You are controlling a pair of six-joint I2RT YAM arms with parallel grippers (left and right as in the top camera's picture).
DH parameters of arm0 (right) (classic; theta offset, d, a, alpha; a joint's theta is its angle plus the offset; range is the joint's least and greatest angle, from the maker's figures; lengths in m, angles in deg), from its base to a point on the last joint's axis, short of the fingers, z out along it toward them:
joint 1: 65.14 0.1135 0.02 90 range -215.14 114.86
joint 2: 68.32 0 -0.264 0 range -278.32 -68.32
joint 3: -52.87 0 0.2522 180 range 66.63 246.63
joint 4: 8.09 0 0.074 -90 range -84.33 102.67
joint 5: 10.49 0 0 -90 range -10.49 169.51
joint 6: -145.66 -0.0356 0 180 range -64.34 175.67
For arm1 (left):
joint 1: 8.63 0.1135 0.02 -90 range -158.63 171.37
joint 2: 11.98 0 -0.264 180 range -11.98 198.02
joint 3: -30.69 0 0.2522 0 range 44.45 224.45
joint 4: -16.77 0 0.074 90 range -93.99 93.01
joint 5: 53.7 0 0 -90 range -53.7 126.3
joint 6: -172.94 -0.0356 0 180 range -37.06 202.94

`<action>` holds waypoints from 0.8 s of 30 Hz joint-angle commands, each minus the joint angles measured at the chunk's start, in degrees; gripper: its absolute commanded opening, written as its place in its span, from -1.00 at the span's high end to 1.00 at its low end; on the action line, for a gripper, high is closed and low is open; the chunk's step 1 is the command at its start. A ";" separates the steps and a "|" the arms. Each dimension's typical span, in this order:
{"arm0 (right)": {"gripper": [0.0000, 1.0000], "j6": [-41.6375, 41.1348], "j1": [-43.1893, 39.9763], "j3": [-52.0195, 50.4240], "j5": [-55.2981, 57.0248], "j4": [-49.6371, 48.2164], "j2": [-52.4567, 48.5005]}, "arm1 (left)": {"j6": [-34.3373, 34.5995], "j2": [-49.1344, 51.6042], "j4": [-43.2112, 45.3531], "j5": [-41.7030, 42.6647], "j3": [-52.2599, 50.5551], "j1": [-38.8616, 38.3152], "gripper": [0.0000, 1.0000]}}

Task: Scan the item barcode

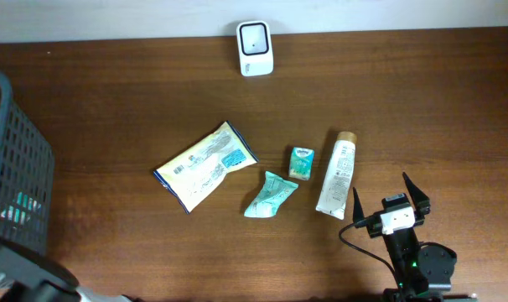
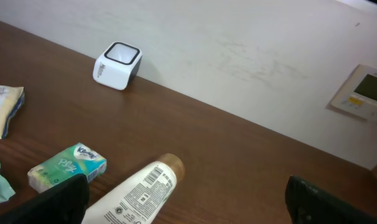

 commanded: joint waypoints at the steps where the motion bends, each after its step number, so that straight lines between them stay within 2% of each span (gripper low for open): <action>1: -0.97 -0.26 -0.33 -0.50 0.11 -0.09 0.39 | -2.45 5.51 -1.77 1.42 -0.57 0.11 -0.99; 6: -0.97 -0.26 -0.33 -0.50 0.11 -0.09 0.39 | -3.54 12.13 -3.23 1.16 -0.83 0.11 -0.99; 11: -0.97 -0.26 -0.33 -0.50 0.11 -0.09 0.39 | -6.54 15.58 0.44 3.17 -0.83 0.11 -0.95; 12: -0.97 -0.28 -0.33 -0.50 0.11 -0.09 0.39 | -6.54 15.69 0.72 3.78 -0.83 0.11 -0.77; 13: -0.97 -0.28 -0.33 -0.50 0.11 -0.09 0.39 | -6.51 15.69 0.74 3.78 -0.83 0.07 -0.48; 15: -0.97 -0.26 -0.33 -0.50 0.11 -0.09 0.39 | -6.51 15.69 0.72 4.02 -0.83 0.04 -0.11; 16: -0.97 -0.26 -0.33 -0.50 0.11 -0.09 0.39 | -6.51 15.72 0.72 4.02 -0.83 0.04 0.28; 18: -0.97 -0.26 -0.33 -0.50 0.11 -0.09 0.39 | -6.49 15.72 0.70 4.02 -0.83 0.04 0.49; 19: -0.97 -0.28 -0.33 -0.50 0.11 -0.09 0.39 | -6.49 15.72 0.68 4.00 -0.83 0.04 0.81; 20: -0.97 -0.28 -0.33 -0.50 0.11 -0.09 0.39 | -6.49 15.72 0.50 4.26 -0.83 0.04 1.00; 24: -0.98 -0.28 -0.33 -0.50 0.11 -0.09 0.39 | -6.51 15.08 -1.14 7.63 0.90 0.07 1.00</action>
